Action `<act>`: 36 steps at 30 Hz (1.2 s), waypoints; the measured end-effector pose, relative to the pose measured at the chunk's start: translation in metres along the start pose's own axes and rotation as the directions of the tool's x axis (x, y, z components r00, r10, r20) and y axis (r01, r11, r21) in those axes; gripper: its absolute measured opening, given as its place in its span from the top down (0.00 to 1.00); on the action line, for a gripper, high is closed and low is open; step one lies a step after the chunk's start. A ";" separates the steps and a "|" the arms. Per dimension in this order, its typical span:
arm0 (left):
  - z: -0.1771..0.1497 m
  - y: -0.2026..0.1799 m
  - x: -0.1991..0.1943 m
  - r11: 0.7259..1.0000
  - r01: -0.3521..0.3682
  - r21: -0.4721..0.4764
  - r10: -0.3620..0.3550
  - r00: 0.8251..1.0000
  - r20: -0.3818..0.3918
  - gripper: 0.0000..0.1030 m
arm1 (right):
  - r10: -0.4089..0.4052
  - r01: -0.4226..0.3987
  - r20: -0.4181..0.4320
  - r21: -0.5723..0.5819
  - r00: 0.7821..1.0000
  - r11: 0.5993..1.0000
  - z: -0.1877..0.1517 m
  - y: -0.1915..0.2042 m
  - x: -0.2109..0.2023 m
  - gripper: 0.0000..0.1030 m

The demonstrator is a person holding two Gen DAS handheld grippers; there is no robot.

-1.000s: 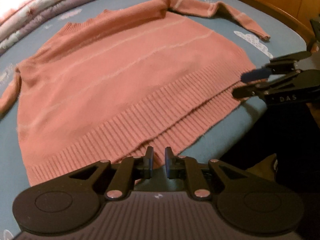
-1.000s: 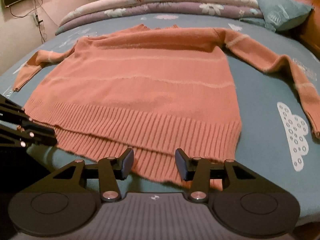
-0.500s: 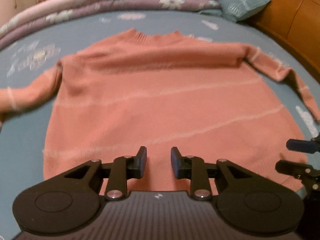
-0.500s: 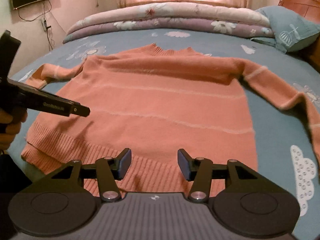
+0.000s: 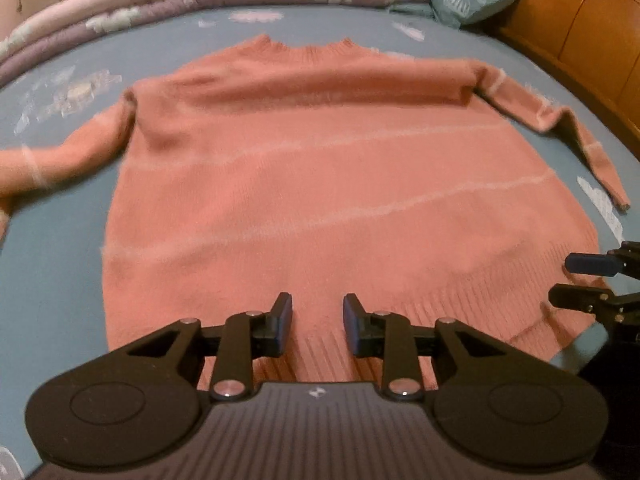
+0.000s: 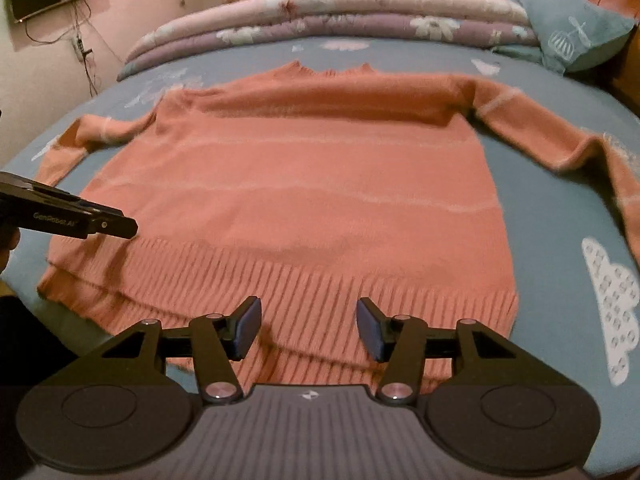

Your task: Fold clothes

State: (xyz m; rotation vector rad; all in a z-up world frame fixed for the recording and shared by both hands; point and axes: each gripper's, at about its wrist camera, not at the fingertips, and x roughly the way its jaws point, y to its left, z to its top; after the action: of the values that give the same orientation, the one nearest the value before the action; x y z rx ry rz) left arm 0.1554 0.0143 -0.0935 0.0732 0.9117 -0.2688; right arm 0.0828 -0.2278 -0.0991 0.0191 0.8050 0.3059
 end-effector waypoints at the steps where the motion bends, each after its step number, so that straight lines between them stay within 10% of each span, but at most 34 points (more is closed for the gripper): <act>1: 0.005 0.002 -0.002 1.000 -0.005 0.002 0.005 1.000 0.020 0.71 | 0.002 -0.002 0.016 -0.006 1.000 1.000 0.007 -0.001 0.001 0.43; 12: 0.072 0.031 0.047 0.992 -0.014 -0.124 0.025 0.995 0.093 0.68 | 0.108 -0.102 0.104 -0.060 0.989 0.993 0.101 -0.016 0.073 0.37; 22: 0.067 0.094 0.071 0.946 -0.183 -0.269 0.210 0.975 0.074 0.72 | -0.017 0.022 0.047 -0.094 0.999 0.995 0.089 -0.026 0.092 0.33; 36: 0.090 0.110 0.092 0.945 -0.170 -0.280 0.201 0.976 0.085 0.64 | -0.033 0.038 0.067 -0.083 0.997 0.996 0.091 -0.027 0.094 0.33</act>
State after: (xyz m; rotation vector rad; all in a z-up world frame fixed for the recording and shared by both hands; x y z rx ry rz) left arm 0.3069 0.0858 -0.1162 -0.1092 0.8154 0.0296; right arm 0.2160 -0.2188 -0.1055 -0.0641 0.7255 0.3041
